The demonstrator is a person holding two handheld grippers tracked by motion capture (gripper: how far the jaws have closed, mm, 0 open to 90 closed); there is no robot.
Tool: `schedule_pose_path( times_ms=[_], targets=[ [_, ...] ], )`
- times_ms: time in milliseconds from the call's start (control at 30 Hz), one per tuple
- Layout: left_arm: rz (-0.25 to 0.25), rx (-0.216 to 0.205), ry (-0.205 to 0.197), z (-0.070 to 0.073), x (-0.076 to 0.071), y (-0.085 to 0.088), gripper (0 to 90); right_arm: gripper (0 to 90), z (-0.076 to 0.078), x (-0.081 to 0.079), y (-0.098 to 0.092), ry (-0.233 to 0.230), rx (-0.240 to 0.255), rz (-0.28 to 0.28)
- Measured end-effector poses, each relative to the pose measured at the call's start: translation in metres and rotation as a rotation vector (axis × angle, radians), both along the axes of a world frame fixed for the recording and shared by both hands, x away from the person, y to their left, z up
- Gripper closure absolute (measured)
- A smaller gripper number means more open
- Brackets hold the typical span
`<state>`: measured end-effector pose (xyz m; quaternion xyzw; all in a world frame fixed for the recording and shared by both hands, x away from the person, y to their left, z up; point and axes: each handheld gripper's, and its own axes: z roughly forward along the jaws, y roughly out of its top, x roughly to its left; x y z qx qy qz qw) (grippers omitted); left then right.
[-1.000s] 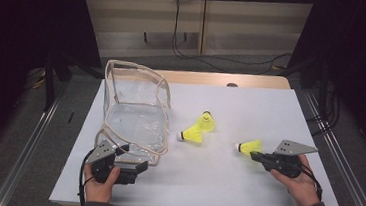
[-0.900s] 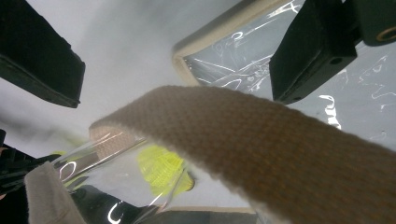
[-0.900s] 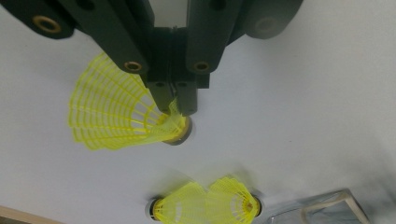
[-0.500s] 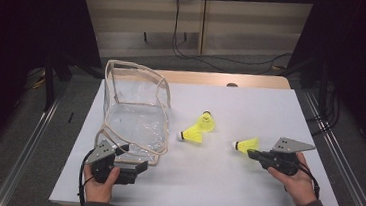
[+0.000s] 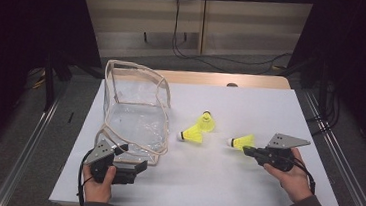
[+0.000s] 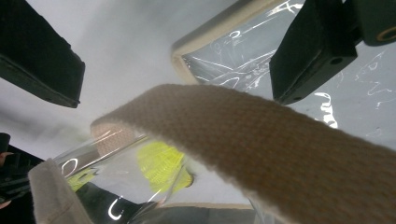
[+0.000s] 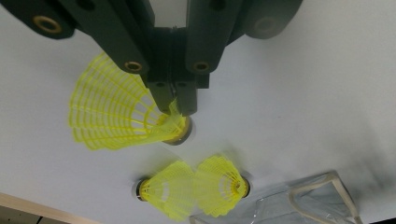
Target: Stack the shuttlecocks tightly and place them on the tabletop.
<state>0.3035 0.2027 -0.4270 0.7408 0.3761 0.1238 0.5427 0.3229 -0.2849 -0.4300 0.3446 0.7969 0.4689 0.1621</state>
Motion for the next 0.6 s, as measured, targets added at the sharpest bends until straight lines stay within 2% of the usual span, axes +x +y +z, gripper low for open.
schedule_pose_path(
  times_ms=[600],
  targets=[
    [0.000,-0.002,-0.005,0.000,0.000,0.001,3.4,90.0,0.006,0.011,0.015,-0.001,0.000,0.020]
  ],
)
